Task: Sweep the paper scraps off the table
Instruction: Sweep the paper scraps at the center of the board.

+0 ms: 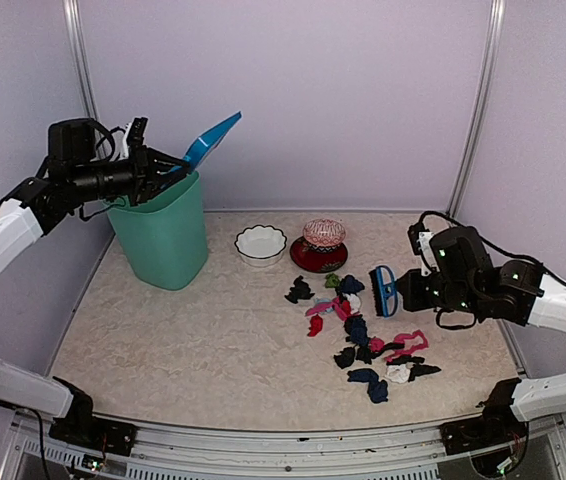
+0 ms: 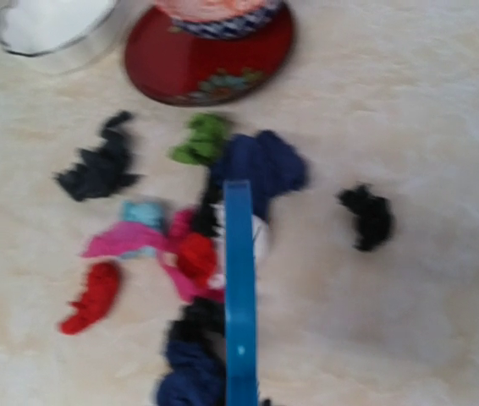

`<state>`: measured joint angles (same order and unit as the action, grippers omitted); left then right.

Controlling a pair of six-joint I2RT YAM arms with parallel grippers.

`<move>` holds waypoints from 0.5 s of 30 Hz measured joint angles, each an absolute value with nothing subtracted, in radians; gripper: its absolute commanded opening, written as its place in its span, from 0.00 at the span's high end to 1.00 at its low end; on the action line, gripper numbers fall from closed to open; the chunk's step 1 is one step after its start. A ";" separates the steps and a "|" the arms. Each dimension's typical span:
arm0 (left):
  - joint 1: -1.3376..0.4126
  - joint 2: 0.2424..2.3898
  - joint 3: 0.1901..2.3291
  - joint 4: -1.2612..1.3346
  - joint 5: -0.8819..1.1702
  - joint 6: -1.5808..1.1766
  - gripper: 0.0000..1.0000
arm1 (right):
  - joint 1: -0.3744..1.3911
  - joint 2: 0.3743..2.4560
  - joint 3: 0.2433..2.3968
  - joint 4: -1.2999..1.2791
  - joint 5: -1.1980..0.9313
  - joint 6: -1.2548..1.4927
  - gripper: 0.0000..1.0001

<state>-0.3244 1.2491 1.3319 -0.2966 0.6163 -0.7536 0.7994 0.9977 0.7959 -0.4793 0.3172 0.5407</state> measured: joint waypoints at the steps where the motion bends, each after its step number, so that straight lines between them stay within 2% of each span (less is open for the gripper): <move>1: -0.356 1.249 1.332 -0.323 0.590 -0.724 1.00 | 0.798 1.000 0.801 -0.471 0.303 0.541 1.00; 6: -0.499 1.244 1.332 -0.416 0.441 -0.601 1.00 | 0.795 1.050 0.829 -0.355 0.222 0.565 1.00; 15: -0.743 1.233 1.332 -0.523 0.109 -0.487 1.00 | 0.795 1.304 0.897 -0.081 0.111 0.759 1.00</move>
<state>-0.7425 1.2331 1.3323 -0.5228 0.1093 -0.4866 0.7952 1.3045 0.8967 -0.0814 0.1112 0.7589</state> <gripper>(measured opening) 0.158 0.043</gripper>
